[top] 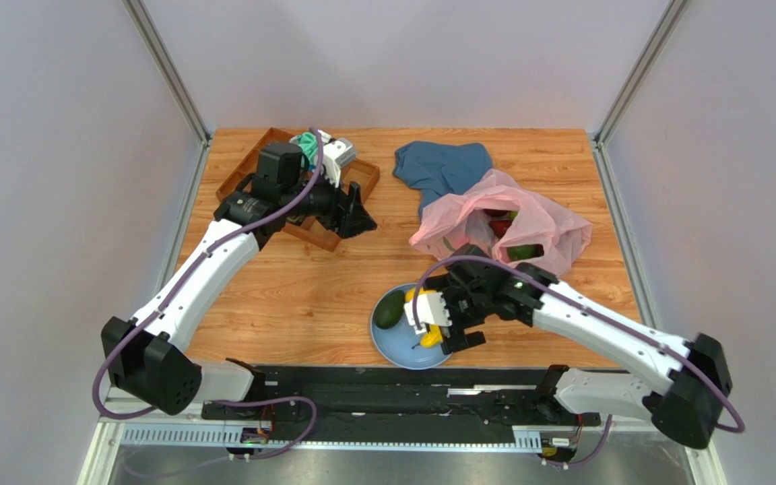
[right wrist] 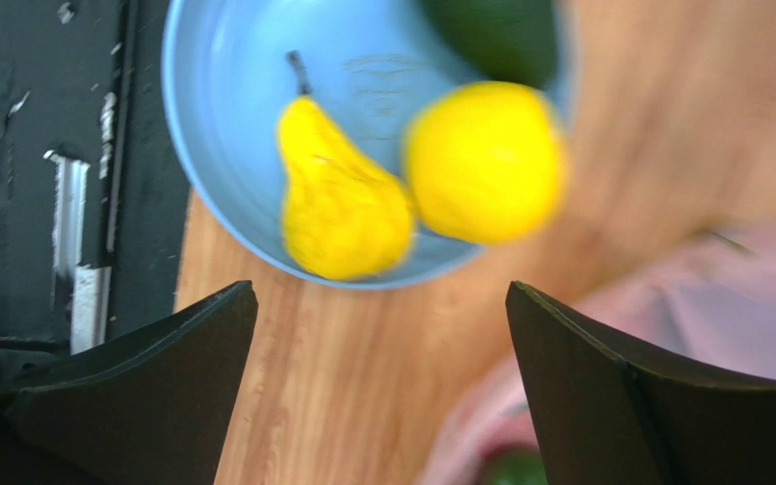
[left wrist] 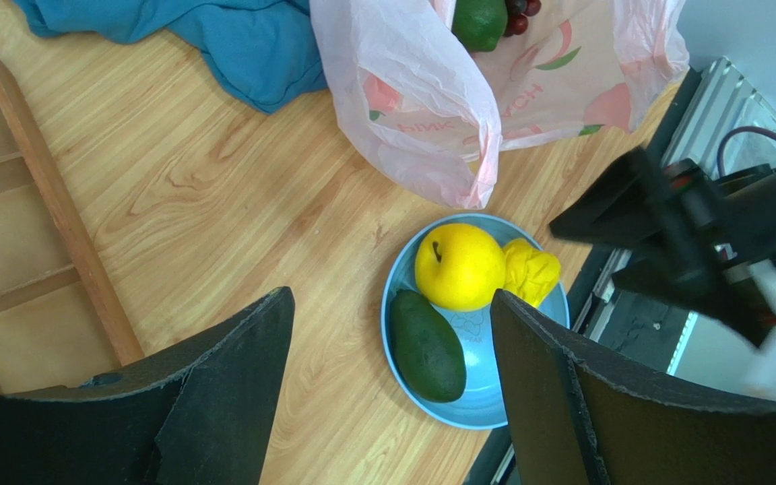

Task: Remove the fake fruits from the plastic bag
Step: Place the fake fruit on the plate, then adjust the plastic bag at the center of the board.

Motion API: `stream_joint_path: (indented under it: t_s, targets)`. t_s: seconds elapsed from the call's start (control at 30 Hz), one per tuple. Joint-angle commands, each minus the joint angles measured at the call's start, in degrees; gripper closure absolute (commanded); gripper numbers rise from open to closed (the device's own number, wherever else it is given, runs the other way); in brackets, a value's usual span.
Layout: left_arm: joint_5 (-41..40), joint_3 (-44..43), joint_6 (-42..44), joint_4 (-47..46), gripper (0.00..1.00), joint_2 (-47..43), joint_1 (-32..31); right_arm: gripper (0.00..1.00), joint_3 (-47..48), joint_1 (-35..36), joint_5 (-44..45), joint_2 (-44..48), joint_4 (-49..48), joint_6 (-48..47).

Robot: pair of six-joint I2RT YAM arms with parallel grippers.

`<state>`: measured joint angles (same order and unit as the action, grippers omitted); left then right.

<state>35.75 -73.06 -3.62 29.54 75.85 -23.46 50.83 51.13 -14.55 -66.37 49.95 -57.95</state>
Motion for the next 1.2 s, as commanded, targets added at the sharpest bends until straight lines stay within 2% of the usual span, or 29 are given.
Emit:
stream_joint_path:
  t_s: [0.0,0.17,0.27,0.3,0.43,0.57,0.6,0.7,0.73,0.77,0.8,0.83,0.87,0.9,0.93,1.0,1.17]
  targets:
    - [2.4,0.8,1.9,-2.6,0.19,-0.7,0.3,0.0,6.6,-2.9,2.3,9.8,1.6,4.2]
    - [3.4,-1.6,3.5,-2.9,0.16,4.0,-1.2,0.0,7.6,-9.0,6.1,7.4,-2.9,16.3]
    - [2.6,-5.6,8.0,-1.3,0.13,7.5,-6.4,0.04,7.9,-16.8,6.1,4.3,-4.8,22.9]
    - [1.8,-7.3,9.1,-1.1,0.06,8.6,-7.7,0.04,7.4,-18.8,5.5,4.6,-6.3,24.3]
    - [0.2,-12.8,12.7,1.2,0.04,16.9,-13.0,0.04,2.5,-26.8,6.4,8.6,-8.5,30.3]
    - [-8.6,-17.5,12.9,2.7,0.04,23.4,-18.5,0.04,-0.6,-32.9,9.6,12.2,-6.5,31.8]
    - [-9.7,-18.6,12.8,2.9,0.06,25.0,-19.2,0.04,-1.2,-33.5,10.0,13.4,-5.9,31.9]
    - [-10.3,-19.8,12.0,2.4,0.3,26.5,-20.4,0.04,-2.4,-35.3,11.9,14.5,-6.0,31.8]
    - [-9.8,-20.1,11.8,2.2,0.5,26.7,-20.6,0.04,-3.6,-35.8,12.3,14.8,-6.3,32.4]
    - [-9.7,-20.5,11.6,2.1,0.63,26.6,-20.7,0.05,-4.2,-37.2,12.0,14.7,-6.4,32.5]
    - [-9.9,-20.8,11.1,1.8,0.82,26.5,-20.7,0.05,-4.6,-37.8,11.3,14.8,-6.7,32.5]
    - [-11.0,-21.1,10.7,1.7,0.86,26.4,-20.7,0.05,-5.0,-38.1,10.6,14.9,-6.8,32.5]
    - [-11.5,-21.7,10.2,1.7,0.85,26.1,-20.7,0.05,-5.0,-38.4,9.5,15.0,-7.1,32.7]
    - [-11.5,-22.0,9.9,2.0,0.61,25.6,-20.7,0.05,-5.0,-38.4,8.7,15.2,-7.2,32.9]
    - [-10.7,-22.1,9.7,1.9,0.43,25.0,-20.7,0.05,-4.1,-38.5,7.7,15.6,-6.9,33.0]
    - [-8.3,-21.3,8.3,1.3,0.22,22.9,-20.7,0.04,-3.3,-38.7,6.3,15.7,-5.8,33.3]
    - [1.2,-18.9,6.0,0.6,0.16,18.0,-20.7,0.05,-0.9,-39.5,5.8,16.0,-3.9,35.5]
